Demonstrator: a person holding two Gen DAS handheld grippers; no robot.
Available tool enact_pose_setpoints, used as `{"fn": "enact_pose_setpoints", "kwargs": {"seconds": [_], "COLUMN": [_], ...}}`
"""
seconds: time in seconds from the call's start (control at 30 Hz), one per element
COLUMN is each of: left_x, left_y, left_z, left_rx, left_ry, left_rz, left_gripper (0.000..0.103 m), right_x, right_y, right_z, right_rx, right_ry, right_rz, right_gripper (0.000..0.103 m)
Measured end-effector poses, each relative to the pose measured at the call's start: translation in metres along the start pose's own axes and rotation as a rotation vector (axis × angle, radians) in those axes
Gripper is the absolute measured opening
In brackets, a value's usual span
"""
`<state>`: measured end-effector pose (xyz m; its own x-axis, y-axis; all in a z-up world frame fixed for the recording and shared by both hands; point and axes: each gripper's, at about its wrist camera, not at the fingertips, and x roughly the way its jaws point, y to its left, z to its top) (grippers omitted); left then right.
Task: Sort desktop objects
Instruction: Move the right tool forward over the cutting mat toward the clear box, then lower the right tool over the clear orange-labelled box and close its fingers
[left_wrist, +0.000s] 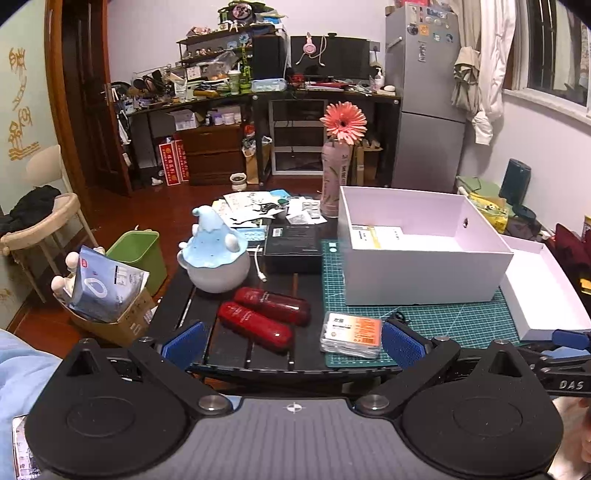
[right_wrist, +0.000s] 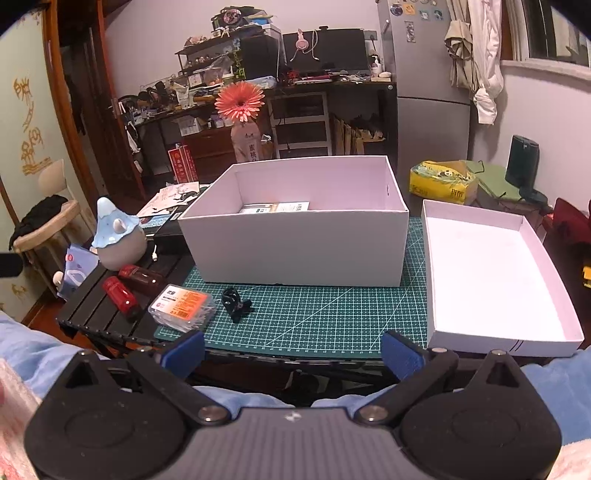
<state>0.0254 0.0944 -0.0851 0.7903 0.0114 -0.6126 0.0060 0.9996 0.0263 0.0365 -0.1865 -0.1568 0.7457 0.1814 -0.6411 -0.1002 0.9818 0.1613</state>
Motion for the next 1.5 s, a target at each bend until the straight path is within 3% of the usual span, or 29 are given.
{"fn": "enact_pose_setpoints", "kwargs": {"seconds": [0.43,0.8,1.4,1.5], "left_x": [0.004,0.002,0.000,0.001], "left_y": [0.005,0.000,-0.002,-0.002], "left_z": [-0.006,-0.010,-0.013,-0.013], "left_rx": [-0.019,0.015,0.045,0.043], "left_ry": [-0.014,-0.040,-0.062,-0.061], "left_rz": [-0.097,-0.115,-0.099,-0.097], "left_gripper": [0.103,0.103,0.103,0.103], "right_x": [0.006,0.007,0.017,0.020], "right_y": [0.000,0.007,0.029,0.033], "right_z": [-0.002,0.000,0.048,0.060], "right_rx": [0.012,-0.032,-0.209,-0.219], "right_ry": [0.035,0.043,-0.077,-0.101], "right_rz": [-0.005,0.005,0.007,0.066], "right_gripper": [0.102,0.102,0.103,0.103]}}
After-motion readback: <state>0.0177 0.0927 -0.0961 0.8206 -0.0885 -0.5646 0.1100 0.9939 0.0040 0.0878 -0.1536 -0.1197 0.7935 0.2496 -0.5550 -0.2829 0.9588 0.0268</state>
